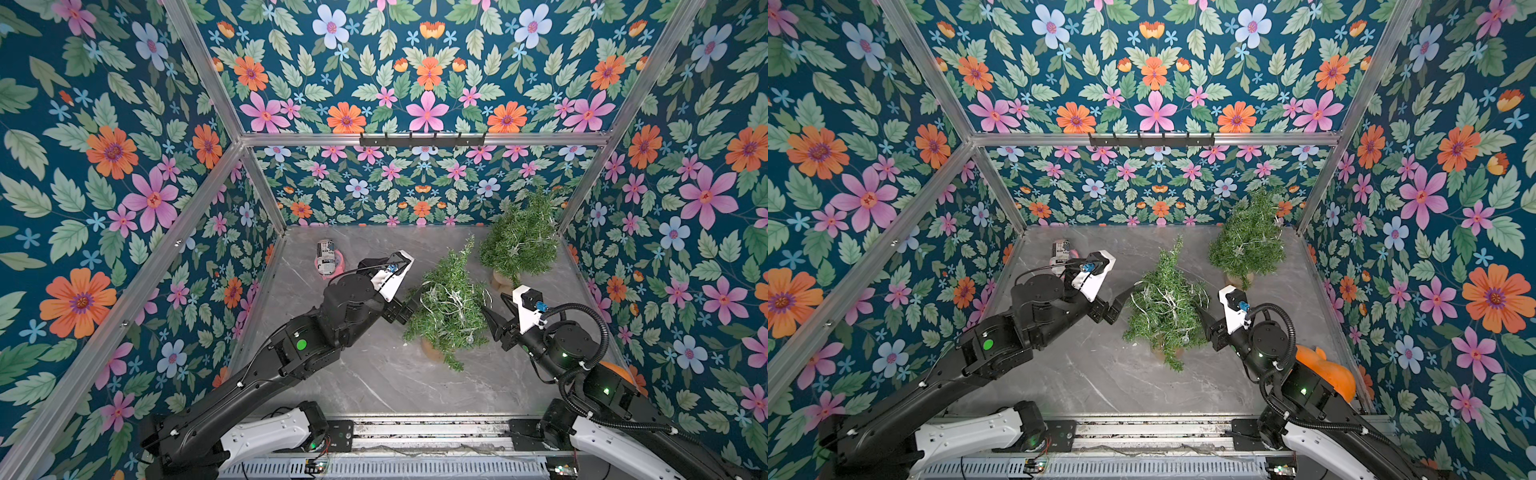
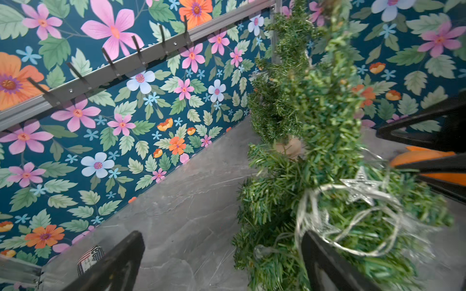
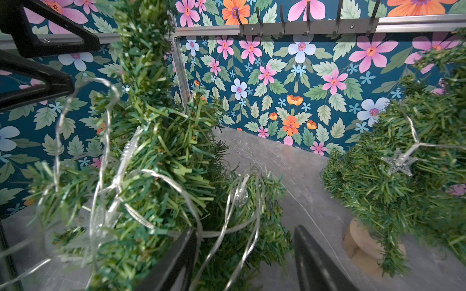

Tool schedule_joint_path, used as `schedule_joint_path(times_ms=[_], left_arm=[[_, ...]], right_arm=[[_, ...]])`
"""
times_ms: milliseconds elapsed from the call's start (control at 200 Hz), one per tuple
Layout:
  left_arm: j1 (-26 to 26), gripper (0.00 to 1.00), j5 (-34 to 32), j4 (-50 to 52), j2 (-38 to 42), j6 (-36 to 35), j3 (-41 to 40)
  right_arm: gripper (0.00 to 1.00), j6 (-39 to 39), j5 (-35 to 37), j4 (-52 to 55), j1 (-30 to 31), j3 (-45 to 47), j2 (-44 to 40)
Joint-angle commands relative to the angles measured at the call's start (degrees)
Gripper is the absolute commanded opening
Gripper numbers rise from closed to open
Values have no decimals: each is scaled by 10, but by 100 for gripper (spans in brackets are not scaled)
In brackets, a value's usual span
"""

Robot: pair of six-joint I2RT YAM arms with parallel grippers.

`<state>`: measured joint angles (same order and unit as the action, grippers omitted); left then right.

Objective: Wrap string light around the christmas tree
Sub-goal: Wrap the light string around the Christmas tree, then pick up the Christmas tree at the center of the board.

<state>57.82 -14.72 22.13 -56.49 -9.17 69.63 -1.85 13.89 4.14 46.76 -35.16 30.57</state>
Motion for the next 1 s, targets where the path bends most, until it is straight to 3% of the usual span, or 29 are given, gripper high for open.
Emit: schedule_joint_path(times_ms=[0,55,115,295,460,635,770,995], left_arm=[[-1,100,52,-7,2,6,24],[0,100,91,-26,2,21,39],[-1,100,122,-56,9,32,44],[-1,99,107,-134,9,74,53],[6,92,132,-170,-67,97,80],[23,89,27,-188,-143,100,117],[33,90,-7,-175,-189,98,148],[39,86,13,-154,-227,128,167]], right_arm=[[62,0,-27,-6,1,-11,-6],[66,0,-62,-10,1,-14,-11],[78,0,-99,-14,1,-19,-16],[86,-3,-129,-2,1,-39,-26],[86,1,-49,-12,1,-39,-48],[86,-9,80,22,1,-57,-62],[86,-11,87,33,1,-60,-58],[85,-13,79,23,1,-53,-53]])
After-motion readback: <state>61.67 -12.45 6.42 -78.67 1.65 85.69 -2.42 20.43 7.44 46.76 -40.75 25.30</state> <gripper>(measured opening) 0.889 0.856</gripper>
